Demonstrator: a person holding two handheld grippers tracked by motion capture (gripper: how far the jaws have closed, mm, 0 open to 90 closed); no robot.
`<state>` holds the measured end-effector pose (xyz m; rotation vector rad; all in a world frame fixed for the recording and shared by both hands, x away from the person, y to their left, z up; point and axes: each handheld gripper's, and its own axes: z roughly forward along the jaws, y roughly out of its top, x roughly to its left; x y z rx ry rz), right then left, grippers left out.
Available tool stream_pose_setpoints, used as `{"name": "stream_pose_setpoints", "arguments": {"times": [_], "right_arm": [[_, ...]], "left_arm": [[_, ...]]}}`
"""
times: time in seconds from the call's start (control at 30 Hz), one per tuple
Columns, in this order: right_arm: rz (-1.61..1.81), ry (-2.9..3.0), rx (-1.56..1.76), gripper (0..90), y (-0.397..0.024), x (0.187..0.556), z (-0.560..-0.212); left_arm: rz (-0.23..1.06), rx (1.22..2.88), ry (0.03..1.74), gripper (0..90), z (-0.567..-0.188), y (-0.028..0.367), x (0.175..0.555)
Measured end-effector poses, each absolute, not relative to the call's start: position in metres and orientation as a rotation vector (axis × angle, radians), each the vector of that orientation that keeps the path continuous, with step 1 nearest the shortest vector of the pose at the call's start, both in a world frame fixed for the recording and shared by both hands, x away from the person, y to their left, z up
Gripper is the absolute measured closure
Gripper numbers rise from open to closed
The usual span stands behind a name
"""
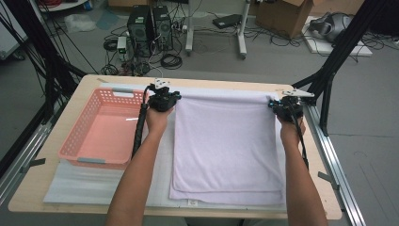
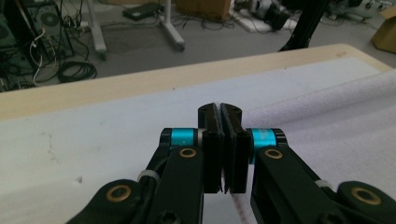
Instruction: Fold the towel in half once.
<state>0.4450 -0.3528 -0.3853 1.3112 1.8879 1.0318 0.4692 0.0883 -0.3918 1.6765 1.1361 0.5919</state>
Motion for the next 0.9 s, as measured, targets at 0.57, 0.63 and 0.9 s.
{"name": "stream_pose_setpoints", "arguments": {"times": [0.57,0.63,0.9], "right_arm": [[1.057,1.942,1.433,57.0,-0.371,0.419,-0.384],[1.066,1.956,1.436,55.7,-0.375,0.410,-0.384],[1.059,2.022,1.429,53.3,-0.383,0.368,-0.388]], "left_arm": [[0.405,1.702,1.124,46.7,-0.409,0.086,0.433],[0.417,1.684,1.094,45.1,-0.411,0.085,0.422],[0.380,1.702,1.001,44.6,-0.418,0.079,0.373]]}}
